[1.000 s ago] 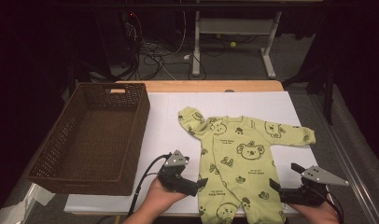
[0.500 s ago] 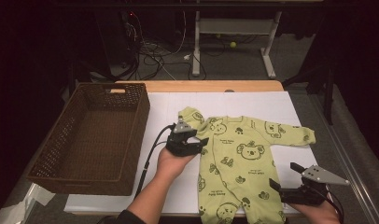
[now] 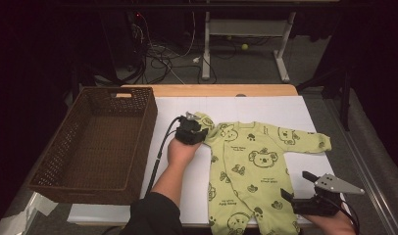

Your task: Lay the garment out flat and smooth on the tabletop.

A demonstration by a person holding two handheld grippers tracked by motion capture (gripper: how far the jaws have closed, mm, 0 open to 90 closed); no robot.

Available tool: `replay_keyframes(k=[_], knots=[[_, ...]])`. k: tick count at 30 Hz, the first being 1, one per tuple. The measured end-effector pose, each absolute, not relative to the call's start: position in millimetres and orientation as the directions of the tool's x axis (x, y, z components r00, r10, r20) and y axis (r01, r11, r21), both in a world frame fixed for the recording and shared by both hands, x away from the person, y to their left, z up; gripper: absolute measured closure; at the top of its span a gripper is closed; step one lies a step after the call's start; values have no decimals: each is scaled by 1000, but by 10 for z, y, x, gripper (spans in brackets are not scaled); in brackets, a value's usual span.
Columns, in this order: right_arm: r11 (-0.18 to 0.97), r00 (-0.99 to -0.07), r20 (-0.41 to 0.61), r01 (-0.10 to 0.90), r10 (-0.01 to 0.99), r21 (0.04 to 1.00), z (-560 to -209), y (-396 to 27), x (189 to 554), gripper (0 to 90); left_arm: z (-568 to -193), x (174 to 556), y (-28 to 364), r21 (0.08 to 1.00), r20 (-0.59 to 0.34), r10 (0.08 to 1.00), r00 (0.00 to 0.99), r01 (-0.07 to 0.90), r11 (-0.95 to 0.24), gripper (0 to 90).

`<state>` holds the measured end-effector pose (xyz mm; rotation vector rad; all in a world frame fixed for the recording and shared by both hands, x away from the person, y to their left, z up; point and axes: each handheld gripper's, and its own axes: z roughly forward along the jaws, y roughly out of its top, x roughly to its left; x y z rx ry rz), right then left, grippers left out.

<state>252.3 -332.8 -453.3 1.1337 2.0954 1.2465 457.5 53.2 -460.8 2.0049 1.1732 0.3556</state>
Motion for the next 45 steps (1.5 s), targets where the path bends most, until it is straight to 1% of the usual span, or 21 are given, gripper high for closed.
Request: replay_keyframes(k=[1,3,5,6,8,11,13,14,17,18,19,21,23,26,29,32,35,37,40,41,45], knots=[[255,-556,28,425,831,869,-4530,-3331,2519,1,-4630,4602,535,729,-125,844,522,626,-279,534],[248,-556,36,427,830,870,-4533,-3338,2519,1,-4671,4650,550,709,-109,871,479,652,-269,395],[248,-556,37,428,830,869,-4537,-3342,2522,1,-4698,4679,574,696,-92,894,438,670,-256,328],[250,-557,35,427,829,869,-4538,-3341,2523,1,-4708,4687,577,685,-79,899,430,679,-264,274],[247,-561,40,426,827,871,-4540,-3336,2523,1,-4724,4708,591,668,-95,908,407,703,-245,214],[252,-559,33,425,828,869,-4532,-3328,2520,1,-4723,4699,576,662,-86,909,407,706,-253,217],[253,-565,36,425,824,869,-4534,-3318,2524,1,-4715,4681,577,666,-87,908,411,702,-254,282],[256,-563,32,425,826,868,-4533,-3315,2523,1,-4710,4671,578,670,-92,903,420,697,-256,345],[259,-565,31,426,825,867,-4537,-3306,2526,1,-4694,4645,575,676,-115,874,472,682,-280,603],[260,-565,31,427,825,866,-4540,-3306,2528,1,-4688,4633,566,675,-125,865,485,681,-284,740],[259,-565,32,427,825,866,-4540,-3307,2527,1,-4679,4615,544,681,-118,865,487,674,-286,768],[259,-565,31,426,824,867,-4538,-3312,2525,1,-4629,4558,511,719,-114,857,502,637,-278,793],[255,-562,36,430,826,866,-4539,-3316,2523,2,-4559,4499,483,752,-104,848,521,599,-276,797],[256,-562,34,429,826,866,-4539,-3319,2520,2,-4408,4360,400,801,-64,823,564,521,-295,797],[260,-564,29,425,826,867,-4537,-3319,2520,2,-4283,4199,302,836,-38,778,627,447,-320,796],[260,-561,29,428,827,865,-4538,-3317,2519,2,-4256,4020,146,838,27,712,702,373,-399,794],[254,-559,35,430,829,866,-4535,-3312,2514,2,-4337,3878,-8,801,68,636,769,338,-494,780],[256,-560,32,428,828,867,-4534,-3312,2512,2,-4423,3803,-98,766,76,601,796,339,-546,715],[253,-557,33,428,830,867,-4533,-3316,2508,2,-4499,3723,-167,735,63,568,821,347,-583,571],[248,-561,38,425,827,870,-4534,-3318,2510,2,-4499,3700,-184,733,60,563,824,346,-585,525],[245,-552,39,432,833,868,-4530,-3321,2512,2,-4378,3644,-229,761,56,561,826,328,-560,421]])
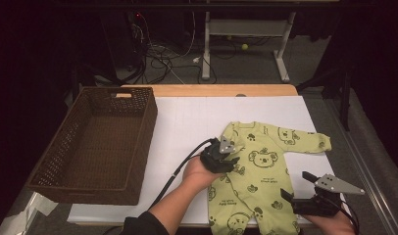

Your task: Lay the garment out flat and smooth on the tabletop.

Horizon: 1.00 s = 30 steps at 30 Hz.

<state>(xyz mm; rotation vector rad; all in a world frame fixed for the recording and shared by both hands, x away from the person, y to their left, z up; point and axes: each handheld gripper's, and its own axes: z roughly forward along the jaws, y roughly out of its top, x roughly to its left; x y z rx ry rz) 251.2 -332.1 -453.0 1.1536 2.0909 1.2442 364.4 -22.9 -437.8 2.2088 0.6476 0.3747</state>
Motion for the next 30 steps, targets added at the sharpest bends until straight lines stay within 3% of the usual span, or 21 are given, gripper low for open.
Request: replay_keyframes(k=[5,12,14,16,20,30], knots=[[244,-551,38,430,834,869,-4528,-3325,2512,2,-4265,3684,-306,772,77,579,811,319,-549,361],[251,-556,30,422,831,872,-4522,-3331,2507,4,-4377,3975,-442,719,54,655,754,426,-549,323],[251,-552,32,428,833,868,-4526,-3330,2503,4,-4445,4025,-427,704,8,654,757,460,-541,443],[251,-557,32,425,830,869,-4529,-3328,2504,5,-4457,3978,-432,714,24,624,781,423,-558,549],[255,-555,29,428,831,867,-4531,-3332,2503,7,-4436,3777,-499,718,40,539,841,351,-601,568],[254,-560,26,417,828,873,-4515,-3316,2498,9,-4383,3619,-667,741,25,532,847,341,-578,347]])
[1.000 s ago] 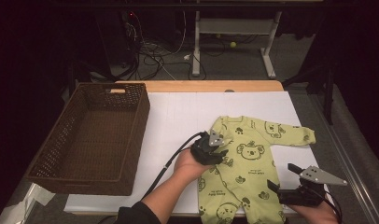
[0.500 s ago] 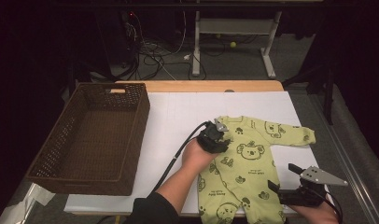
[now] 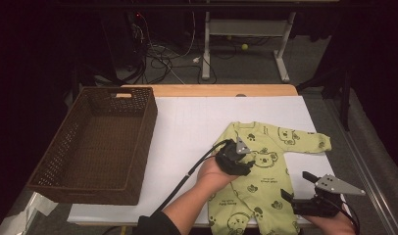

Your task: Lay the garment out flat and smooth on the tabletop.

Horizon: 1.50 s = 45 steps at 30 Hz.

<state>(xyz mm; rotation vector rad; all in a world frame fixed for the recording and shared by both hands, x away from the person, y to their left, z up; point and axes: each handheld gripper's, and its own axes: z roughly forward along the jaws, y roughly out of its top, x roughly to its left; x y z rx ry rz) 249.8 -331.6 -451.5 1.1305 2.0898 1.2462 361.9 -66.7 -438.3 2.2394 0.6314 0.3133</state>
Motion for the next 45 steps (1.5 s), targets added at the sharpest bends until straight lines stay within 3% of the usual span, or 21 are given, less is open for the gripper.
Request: replay_keyframes(k=[9,12,15,17,32,45], knots=[[257,-557,25,424,830,868,-4522,-3324,2498,10,-4556,3772,-992,657,48,579,814,411,-632,344],[260,-560,24,422,828,868,-4522,-3319,2494,11,-4616,3851,-959,651,-11,600,800,461,-603,474],[262,-562,24,422,826,868,-4525,-3317,2496,12,-4583,3831,-939,661,9,583,812,433,-613,671],[261,-559,25,425,829,867,-4527,-3323,2496,13,-4532,3813,-889,690,-3,586,810,426,-585,749],[250,-552,33,429,833,868,-4534,-3337,2499,15,-4087,3865,63,802,4,706,708,420,-426,774],[253,-547,31,434,836,865,-4544,-3318,2507,15,-4212,4045,945,812,-40,850,525,513,-279,772]])
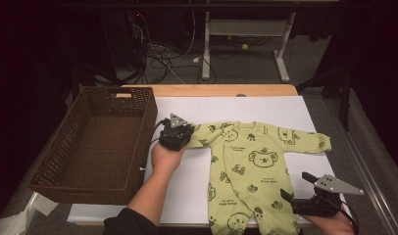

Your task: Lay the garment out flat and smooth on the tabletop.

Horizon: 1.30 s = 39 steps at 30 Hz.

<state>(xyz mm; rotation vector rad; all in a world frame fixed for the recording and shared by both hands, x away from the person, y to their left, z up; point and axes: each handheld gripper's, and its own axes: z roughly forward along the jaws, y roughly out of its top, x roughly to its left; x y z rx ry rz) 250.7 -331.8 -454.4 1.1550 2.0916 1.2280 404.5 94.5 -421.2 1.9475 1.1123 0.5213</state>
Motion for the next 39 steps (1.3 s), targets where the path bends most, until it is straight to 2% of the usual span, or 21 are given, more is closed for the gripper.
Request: replay_keyframes(k=[9,14,17,19,22,28,30,33,39], knots=[[253,-548,31,436,836,863,-4549,-3313,2508,15,-4283,4191,1092,818,-33,894,447,526,-234,772],[254,-548,32,437,836,863,-4554,-3319,2515,15,-4393,4283,1114,785,-12,912,409,570,-245,755],[251,-549,36,439,835,863,-4555,-3320,2517,15,-4427,4311,1123,769,5,924,382,589,-248,660],[252,-550,36,438,835,863,-4554,-3320,2518,15,-4424,4313,1127,764,13,934,358,599,-240,503],[255,-551,31,434,834,864,-4551,-3319,2517,14,-4393,4294,1134,766,12,936,351,598,-234,411],[254,-552,33,435,833,864,-4546,-3309,2516,14,-4350,4257,1115,774,-17,926,376,592,-226,364],[253,-549,32,436,835,864,-4543,-3307,2513,14,-4354,4260,1098,768,-35,922,385,601,-221,279],[249,-550,35,434,835,866,-4549,-3312,2522,7,-4365,4260,1079,758,-55,915,400,613,-223,219],[235,-535,38,432,844,870,-4527,-3333,2499,2,-4441,4287,1039,677,-111,887,447,688,-262,37]])
